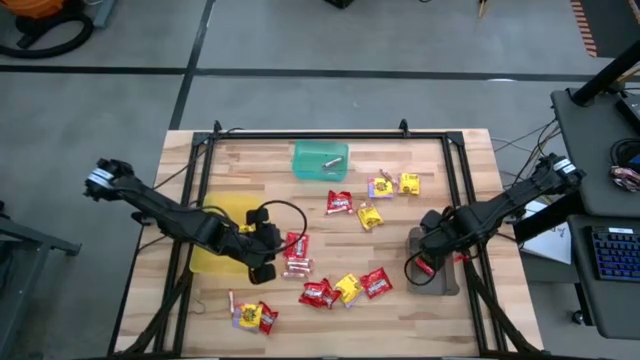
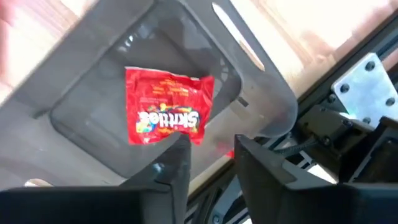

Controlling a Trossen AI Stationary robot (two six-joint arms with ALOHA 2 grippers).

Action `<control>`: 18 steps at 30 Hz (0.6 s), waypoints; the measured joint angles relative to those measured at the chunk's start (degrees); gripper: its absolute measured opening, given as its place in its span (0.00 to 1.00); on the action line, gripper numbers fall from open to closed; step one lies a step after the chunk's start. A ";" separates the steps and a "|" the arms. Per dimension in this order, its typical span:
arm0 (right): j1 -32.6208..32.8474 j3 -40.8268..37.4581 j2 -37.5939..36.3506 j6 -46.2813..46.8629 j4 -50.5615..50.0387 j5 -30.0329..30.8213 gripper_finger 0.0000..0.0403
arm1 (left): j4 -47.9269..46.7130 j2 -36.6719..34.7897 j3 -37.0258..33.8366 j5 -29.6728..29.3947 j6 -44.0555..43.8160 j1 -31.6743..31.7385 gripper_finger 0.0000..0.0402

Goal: Sort candy
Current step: Put the white candy into the green bin

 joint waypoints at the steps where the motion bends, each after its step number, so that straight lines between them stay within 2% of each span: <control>1: 0.00 0.21 -0.05 -0.04 0.28 0.73 0.32 | 0.14 0.54 0.00 0.91 0.00 -0.01 0.19; 8: 0.00 1.90 0.06 -2.36 5.10 7.03 0.41 | 3.02 5.39 0.00 2.76 0.44 -0.01 0.23; 18: 0.00 2.92 0.06 -10.55 16.21 14.56 0.42 | 9.16 15.49 0.00 2.76 2.59 0.04 0.34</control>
